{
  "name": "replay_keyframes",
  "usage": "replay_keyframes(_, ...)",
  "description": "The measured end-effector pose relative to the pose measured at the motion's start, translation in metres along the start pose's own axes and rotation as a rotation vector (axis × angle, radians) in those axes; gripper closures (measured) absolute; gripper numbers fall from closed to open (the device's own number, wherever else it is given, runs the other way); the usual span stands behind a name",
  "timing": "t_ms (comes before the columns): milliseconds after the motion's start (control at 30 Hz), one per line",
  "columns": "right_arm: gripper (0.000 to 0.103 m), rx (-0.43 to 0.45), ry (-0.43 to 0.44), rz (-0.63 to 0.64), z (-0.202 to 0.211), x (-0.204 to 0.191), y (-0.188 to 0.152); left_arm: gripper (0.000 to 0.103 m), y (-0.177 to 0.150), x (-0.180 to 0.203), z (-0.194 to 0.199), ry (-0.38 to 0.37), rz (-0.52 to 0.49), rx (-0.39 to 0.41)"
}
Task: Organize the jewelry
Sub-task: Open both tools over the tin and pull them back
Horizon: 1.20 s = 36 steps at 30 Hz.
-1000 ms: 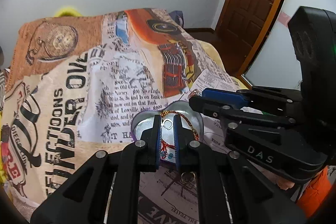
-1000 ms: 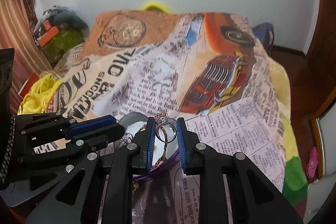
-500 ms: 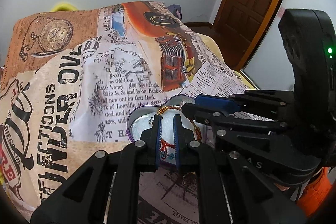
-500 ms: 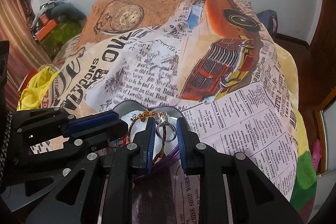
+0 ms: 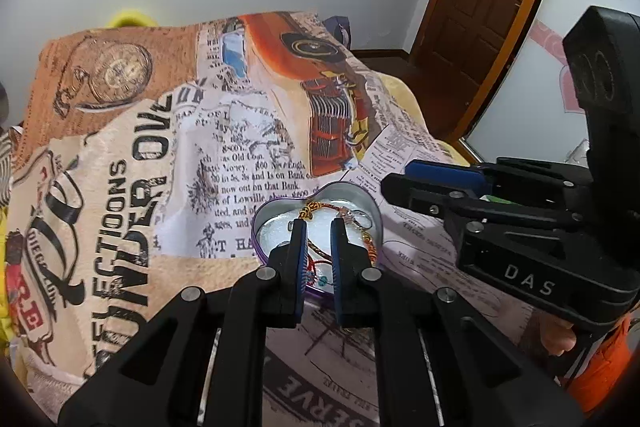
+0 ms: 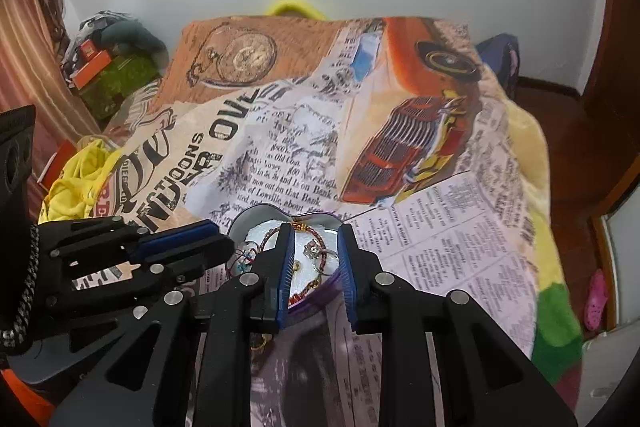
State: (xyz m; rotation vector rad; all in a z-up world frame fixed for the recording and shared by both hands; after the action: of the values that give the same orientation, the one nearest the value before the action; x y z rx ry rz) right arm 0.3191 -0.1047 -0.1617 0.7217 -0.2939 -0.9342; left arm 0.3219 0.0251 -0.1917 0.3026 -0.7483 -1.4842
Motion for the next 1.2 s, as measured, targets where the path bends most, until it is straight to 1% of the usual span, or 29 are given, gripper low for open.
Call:
replay_keyframes(133,0.065,0.041,-0.041,0.002,0.021,-0.003,0.000,0.092,0.001,0.009,0.023,0.008,-0.018,0.034)
replay_keyframes(200,0.064,0.064,-0.056,-0.001,0.035,-0.003,-0.001,0.089,0.000,0.014,0.035,0.019,-0.030,0.055)
replay_keyframes(367,0.064,0.103,-0.074,-0.009,0.062,-0.006,-0.005,0.078,-0.004,0.023,0.065,0.034,-0.049,0.099)
replay_keyframes(500,0.064,0.111,-0.083,-0.006,0.076,-0.011,-0.014,0.074,-0.011,0.025,0.085,0.047,-0.050,0.123)
replay_keyframes(667,0.064,0.084,-0.090,0.006,0.080,-0.020,-0.031,0.074,-0.023,0.024,0.100,0.066,-0.054,0.123)
replay_keyframes(867,0.064,0.033,-0.090,0.007,0.075,-0.027,-0.051,0.073,-0.044,0.019,0.107,0.088,-0.059,0.095)
replay_keyframes(967,0.064,0.004,-0.089,0.008,0.069,-0.031,-0.061,0.073,-0.055,0.013,0.104,0.095,-0.053,0.074)
replay_keyframes(1200,0.064,-0.088,-0.057,0.034,0.042,-0.048,-0.082,0.073,-0.076,-0.001,0.089,0.098,-0.022,0.012)
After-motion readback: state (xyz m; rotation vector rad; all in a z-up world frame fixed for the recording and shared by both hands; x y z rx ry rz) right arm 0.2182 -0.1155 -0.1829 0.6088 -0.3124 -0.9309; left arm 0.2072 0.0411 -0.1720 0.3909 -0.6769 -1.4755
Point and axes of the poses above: each gripper's, at about its wrist camera, not at the fingertips, and z roughly against the way its jaws point, x to its right, y to its top, the point moved 1 cm from there along -z, roughly the way its jaws point, and after that the axes turned 9 degrees about z, right-handed, at the moved point
